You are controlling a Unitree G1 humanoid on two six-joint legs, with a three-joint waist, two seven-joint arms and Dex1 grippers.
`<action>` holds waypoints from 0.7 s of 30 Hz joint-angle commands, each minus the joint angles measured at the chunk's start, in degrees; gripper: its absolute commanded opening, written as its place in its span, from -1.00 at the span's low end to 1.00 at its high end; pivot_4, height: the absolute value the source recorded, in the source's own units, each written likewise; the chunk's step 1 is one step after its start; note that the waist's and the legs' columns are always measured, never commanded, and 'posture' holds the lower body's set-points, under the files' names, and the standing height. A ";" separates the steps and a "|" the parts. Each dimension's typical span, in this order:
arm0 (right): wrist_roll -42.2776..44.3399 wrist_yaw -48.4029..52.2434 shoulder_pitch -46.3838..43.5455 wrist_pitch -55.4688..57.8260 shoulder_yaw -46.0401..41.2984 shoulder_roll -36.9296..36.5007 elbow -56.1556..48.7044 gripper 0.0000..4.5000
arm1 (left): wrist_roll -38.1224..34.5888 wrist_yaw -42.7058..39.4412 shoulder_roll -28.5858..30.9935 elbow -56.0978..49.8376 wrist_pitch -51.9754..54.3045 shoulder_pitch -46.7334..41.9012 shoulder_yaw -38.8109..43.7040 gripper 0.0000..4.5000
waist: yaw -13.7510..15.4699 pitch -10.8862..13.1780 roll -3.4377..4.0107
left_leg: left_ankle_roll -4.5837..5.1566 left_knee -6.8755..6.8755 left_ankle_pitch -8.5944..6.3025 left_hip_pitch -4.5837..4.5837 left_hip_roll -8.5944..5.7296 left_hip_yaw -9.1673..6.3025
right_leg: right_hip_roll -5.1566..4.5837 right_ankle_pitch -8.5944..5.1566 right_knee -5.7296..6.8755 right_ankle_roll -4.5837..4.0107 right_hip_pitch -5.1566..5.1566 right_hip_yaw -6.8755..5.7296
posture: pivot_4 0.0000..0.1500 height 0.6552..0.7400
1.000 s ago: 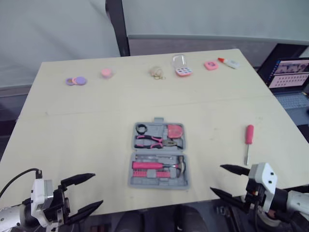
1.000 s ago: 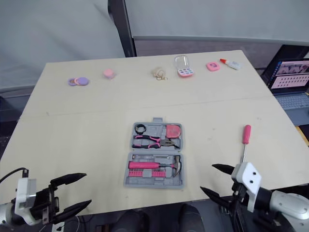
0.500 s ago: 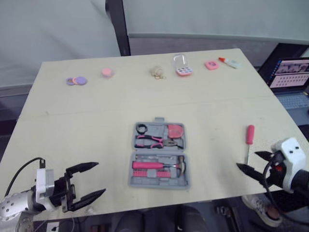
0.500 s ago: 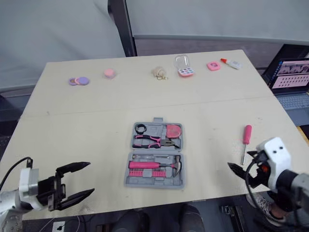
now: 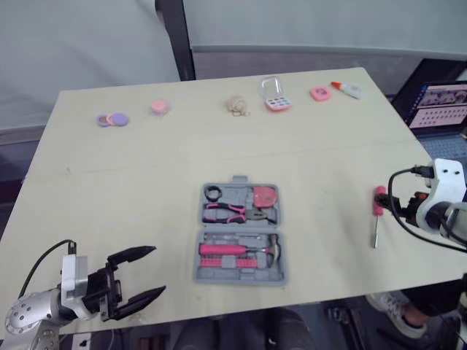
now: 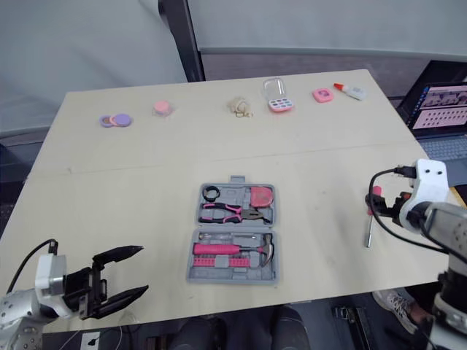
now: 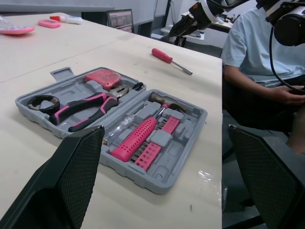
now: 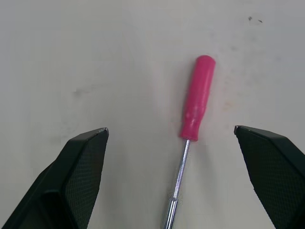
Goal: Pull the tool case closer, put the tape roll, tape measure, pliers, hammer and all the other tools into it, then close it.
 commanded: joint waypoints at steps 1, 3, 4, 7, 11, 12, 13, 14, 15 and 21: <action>-4.94 -3.18 -3.27 -1.09 1.15 -0.39 4.81 1.00 | -0.29 1.11 -0.31 -3.13 -0.82 1.08 0.21 0.97 | -0.11 0.00 -0.01 | 0.00 0.00 0.00 0.00 0.02 0.10 | 0.05 0.00 -0.01 0.00 0.01 -0.04 | 1.00 1.00; -6.26 -3.54 -4.99 -1.69 1.48 0.54 7.88 1.00 | -0.16 1.41 -0.39 -4.02 -0.95 1.95 0.06 0.97 | -0.36 0.00 -0.01 | 0.00 -0.01 0.00 0.01 0.03 0.50 | 0.06 0.00 -0.01 0.00 0.01 -0.05 | 1.00 1.00; -6.80 -3.76 -5.94 -2.16 1.27 1.50 9.78 1.00 | 0.00 1.79 -0.54 -4.56 -1.06 2.38 -0.04 0.97 | -0.53 0.00 -0.01 | 0.00 0.00 0.00 0.02 0.06 0.61 | 0.06 0.01 -0.02 0.02 0.01 -0.05 | 1.00 1.00; -8.48 -3.85 -7.41 -2.98 1.64 2.89 12.95 1.00 | 0.34 2.67 -0.72 -5.43 -1.45 3.16 -0.10 0.97 | -0.96 0.00 -0.02 | -0.02 0.01 0.03 0.07 0.11 0.73 | 0.06 0.04 -0.02 0.07 0.03 -0.02 | 1.00 1.00; -10.05 -4.51 -10.25 -5.64 0.82 5.66 17.77 1.00 | 0.87 3.49 -0.68 -5.79 -1.94 3.48 -0.43 0.97 | -1.09 0.00 -0.01 | -0.05 0.00 0.10 0.15 0.14 0.84 | 0.07 0.05 0.05 0.10 0.01 0.06 | 1.00 1.00; -10.45 -4.45 -10.67 -6.14 0.99 5.85 18.60 1.00 | 0.92 3.62 -0.65 -5.93 -1.92 3.50 -0.56 0.97 | -1.11 0.00 -0.01 | -0.05 0.00 0.10 0.16 0.15 0.84 | 0.08 0.05 0.04 0.10 0.00 0.06 | 1.00 1.00; -10.71 -4.28 -11.17 -6.88 1.26 6.25 19.74 1.00 | 0.94 3.88 -0.69 -6.26 -1.88 3.62 -0.69 0.97 | -1.13 0.00 -0.01 | -0.05 -0.01 0.09 0.16 0.15 0.84 | 0.09 0.05 0.04 0.10 0.00 0.06 | 1.00 1.00; -11.08 -4.13 -11.56 -7.67 1.72 6.54 20.80 1.00 | 0.91 4.17 -0.71 -6.57 -1.79 3.74 -0.75 0.97 | -1.10 0.00 -0.01 | -0.05 -0.03 0.09 0.15 0.15 0.86 | 0.08 0.05 0.03 0.10 -0.03 0.07 | 1.00 1.00; -11.41 -3.97 -11.92 -8.62 2.22 6.82 21.93 1.00 | 0.94 4.38 -0.73 -6.87 -1.76 3.89 -0.80 0.97 | -1.02 0.00 -0.01 | -0.05 -0.04 0.09 0.14 0.15 0.86 | 0.08 0.05 0.02 0.10 -0.03 0.06 | 1.00 1.00; -13.10 -3.57 -13.38 -12.72 4.75 7.60 27.48 1.00 | 0.90 5.94 -0.61 -8.49 -1.36 4.35 -0.84 0.97 | -1.10 0.00 -0.01 | -0.05 -0.02 0.09 0.13 0.14 0.86 | 0.08 0.05 0.03 0.10 -0.02 0.06 | 1.00 1.00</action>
